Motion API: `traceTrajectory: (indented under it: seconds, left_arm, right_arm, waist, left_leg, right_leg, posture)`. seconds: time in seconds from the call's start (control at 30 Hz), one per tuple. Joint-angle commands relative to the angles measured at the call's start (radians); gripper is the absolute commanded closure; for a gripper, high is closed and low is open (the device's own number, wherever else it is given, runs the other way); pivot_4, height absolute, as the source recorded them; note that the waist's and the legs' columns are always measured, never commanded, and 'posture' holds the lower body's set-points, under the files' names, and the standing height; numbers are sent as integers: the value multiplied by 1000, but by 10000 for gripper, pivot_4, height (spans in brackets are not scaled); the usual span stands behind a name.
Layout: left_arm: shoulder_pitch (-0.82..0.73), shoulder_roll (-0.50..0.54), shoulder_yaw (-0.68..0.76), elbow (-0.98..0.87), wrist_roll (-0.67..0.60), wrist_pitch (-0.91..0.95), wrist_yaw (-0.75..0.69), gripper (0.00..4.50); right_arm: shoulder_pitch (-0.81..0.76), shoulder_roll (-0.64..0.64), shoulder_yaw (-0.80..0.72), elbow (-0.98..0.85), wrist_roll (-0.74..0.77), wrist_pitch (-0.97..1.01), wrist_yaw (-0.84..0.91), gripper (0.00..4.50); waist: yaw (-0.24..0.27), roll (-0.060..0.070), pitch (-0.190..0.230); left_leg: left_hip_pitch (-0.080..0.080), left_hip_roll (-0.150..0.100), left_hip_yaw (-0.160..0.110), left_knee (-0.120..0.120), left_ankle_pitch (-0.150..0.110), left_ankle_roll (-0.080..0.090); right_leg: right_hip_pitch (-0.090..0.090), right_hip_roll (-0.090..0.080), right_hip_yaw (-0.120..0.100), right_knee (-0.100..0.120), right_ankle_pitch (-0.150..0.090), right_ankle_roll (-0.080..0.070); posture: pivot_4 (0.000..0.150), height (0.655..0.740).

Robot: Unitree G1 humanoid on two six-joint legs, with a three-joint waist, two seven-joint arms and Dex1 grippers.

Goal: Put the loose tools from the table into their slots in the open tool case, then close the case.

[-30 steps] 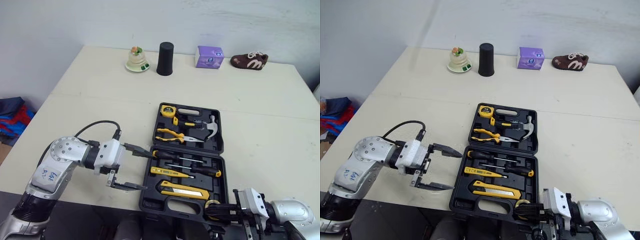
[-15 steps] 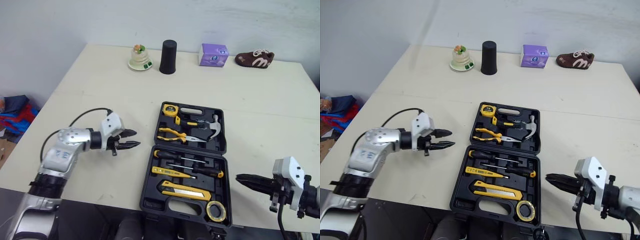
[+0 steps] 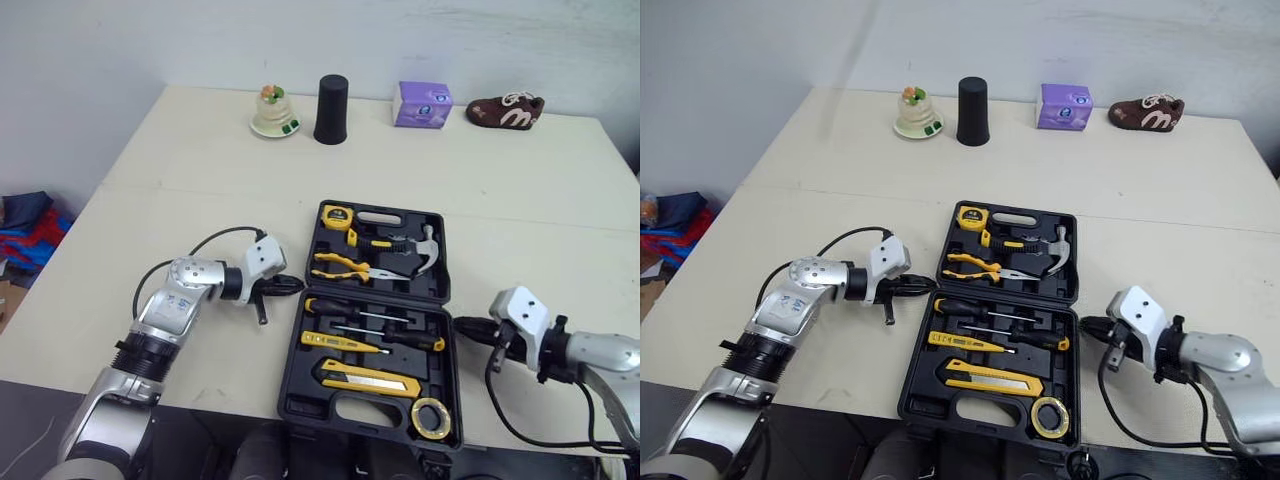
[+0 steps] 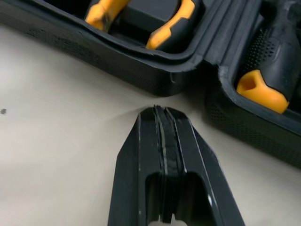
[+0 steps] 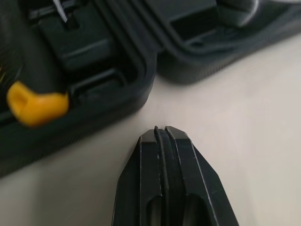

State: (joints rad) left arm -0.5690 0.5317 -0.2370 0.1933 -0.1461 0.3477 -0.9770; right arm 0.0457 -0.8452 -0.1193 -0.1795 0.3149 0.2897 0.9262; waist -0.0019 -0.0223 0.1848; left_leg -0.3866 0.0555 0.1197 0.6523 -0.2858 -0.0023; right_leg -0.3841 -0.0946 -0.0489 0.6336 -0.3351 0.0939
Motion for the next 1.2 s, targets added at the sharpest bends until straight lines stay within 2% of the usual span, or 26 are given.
traceTrajectory:
  seconds: [0.03,0.27,0.47,0.7,0.77,0.83,0.87,0.9,0.97,1.03,1.07,1.13,1.2]
  left_arm:
    - [14,-10,4,-51,-4,9,1,44681]
    - [-1,-51,42,-60,-13,14,44,44681]
    - [-59,-81,25,25,20,12,52,44681]
    - [-97,-60,56,95,75,1,107,44681]
    - [-96,-43,90,88,63,27,126,38500]
    - [-83,-13,113,56,28,39,82,33193]
    - [-82,1,140,41,3,52,67,27528]
    - [-82,12,158,33,-15,62,59,23999]
    - [-111,21,231,25,-79,127,64,13715]
    - [-164,51,270,10,-102,240,89,4685]
    - [-191,65,270,0,-106,297,94,245]
    - [-280,88,230,-18,-115,526,112,245]
    - [-350,79,210,-26,-144,673,117,245]
  right_arm:
    - [-43,14,2,-17,16,11,8,45000]
    - [-152,35,42,24,-17,15,6,45000]
    - [-258,45,75,152,-75,-14,8,45000]
    - [-271,18,51,190,-60,35,55,45000]
    - [-255,4,18,175,-41,61,59,38337]
    - [-241,-5,-16,156,-26,92,47,32369]
    - [-240,-7,-57,139,-3,159,14,26178]
    - [-240,-6,-86,124,13,209,-12,22192]
    - [-288,-10,-170,85,94,456,-91,10601]
    - [-342,-44,-213,48,180,677,-108,1242]
    - [-381,-56,-225,40,215,794,-123,0]
    - [-492,-64,-236,39,296,1012,-142,0]
    - [-575,-65,-221,44,324,1156,-169,0]
  waist:
    - [1,0,0]
    - [-2,0,0]
    - [-1,0,0]
    - [1,0,0]
    - [1,0,0]
    - [-1,0,0]
    - [-2,0,0]
    - [-3,0,0]
    - [-3,0,0]
    - [-2,0,0]
    - [-2,0,0]
    - [-3,-1,1]
    - [-2,-1,1]
  left_leg:
    - [0,0,0,0,0,0]
    - [-1,0,1,1,0,0]
    - [-4,-4,1,1,3,2]
    - [-5,-5,1,2,4,2]
    - [-5,-5,1,2,4,2]
    - [-5,-4,1,2,4,2]
    - [-5,-4,1,1,4,2]
    - [-5,-4,1,1,4,2]
    - [-5,-4,1,1,4,2]
    - [-5,-3,1,2,5,1]
    - [-5,-3,0,2,5,1]
    - [-5,-3,-1,1,5,1]
    - [-5,-3,-2,0,5,1]
  right_leg:
    - [0,0,0,0,0,0]
    - [-2,-1,1,3,0,0]
    - [-7,-2,2,9,0,0]
    - [-8,-3,2,9,0,0]
    - [-8,-3,2,9,0,0]
    - [-8,-3,2,9,0,0]
    - [-8,-3,2,9,0,0]
    - [-8,-3,2,9,0,0]
    - [-8,-4,2,10,0,0]
    - [-9,-6,2,11,0,0]
    - [-9,-7,2,12,0,0]
    - [-9,-7,1,12,0,0]
    - [-9,-6,1,12,0,-1]
  posture:
    - [1500,7400]
    - [1500,7400]
    - [1500,7400]
    - [1500,7400]
    - [1500,7400]
    - [1500,7400]
    - [1500,7400]
    - [1500,7400]
    - [1500,7400]
    - [1500,7400]
    - [1500,7400]
    - [1500,7400]
    - [1500,7400]
